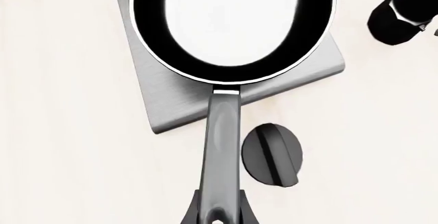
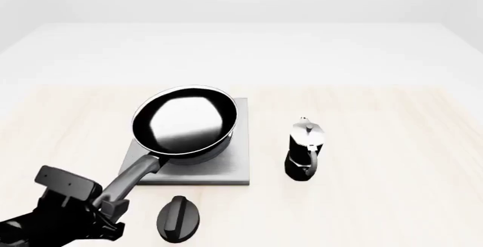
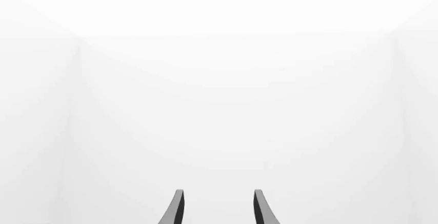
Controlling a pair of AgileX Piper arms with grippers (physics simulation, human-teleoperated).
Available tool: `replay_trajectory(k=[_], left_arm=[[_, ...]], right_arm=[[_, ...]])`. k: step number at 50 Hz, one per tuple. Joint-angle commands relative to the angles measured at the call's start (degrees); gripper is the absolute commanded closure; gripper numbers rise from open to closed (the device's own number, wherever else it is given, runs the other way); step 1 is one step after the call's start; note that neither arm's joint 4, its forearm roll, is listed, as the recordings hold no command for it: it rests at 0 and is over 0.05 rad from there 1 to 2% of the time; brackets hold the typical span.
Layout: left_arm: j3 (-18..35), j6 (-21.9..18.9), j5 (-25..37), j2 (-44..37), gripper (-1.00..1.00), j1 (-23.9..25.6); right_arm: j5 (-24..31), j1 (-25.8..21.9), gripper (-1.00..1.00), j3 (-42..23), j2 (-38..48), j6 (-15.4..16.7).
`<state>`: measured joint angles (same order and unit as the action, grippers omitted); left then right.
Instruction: Put the frying pan on the stove.
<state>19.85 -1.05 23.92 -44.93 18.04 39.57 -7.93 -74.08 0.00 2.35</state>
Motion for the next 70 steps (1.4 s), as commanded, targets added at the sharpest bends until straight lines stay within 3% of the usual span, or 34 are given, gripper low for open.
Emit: replay_trajectory(k=[1,28,48,49,70], left_arm=[[1.5,-1.4,-2.7,-2.0,1.00,-0.4],[-1.3,-1.0,-4.3,-1.5,1.00,-0.8],[-1.6,-2.7,-8.6,-6.1,1.00,-3.7],[-1.5,-2.8,-8.8,-6.5,-1.00,-3.9],[-1.3,-2.7,-9.6,-7.8,-1.00,-4.1]], right_arm=[[0.0,0.0,-1.00,0.0,0.0,0.0],[-0.1,-0.3,-1.00,0.3,0.0,0.5],[-0.2,-0.6,-1.00,0.6,0.0,0.7],[-0.2,-0.6,-1.00,0.6,0.0,0.8],[-0.2,-0.9,-1.00,0.7,0.0,0.9]])
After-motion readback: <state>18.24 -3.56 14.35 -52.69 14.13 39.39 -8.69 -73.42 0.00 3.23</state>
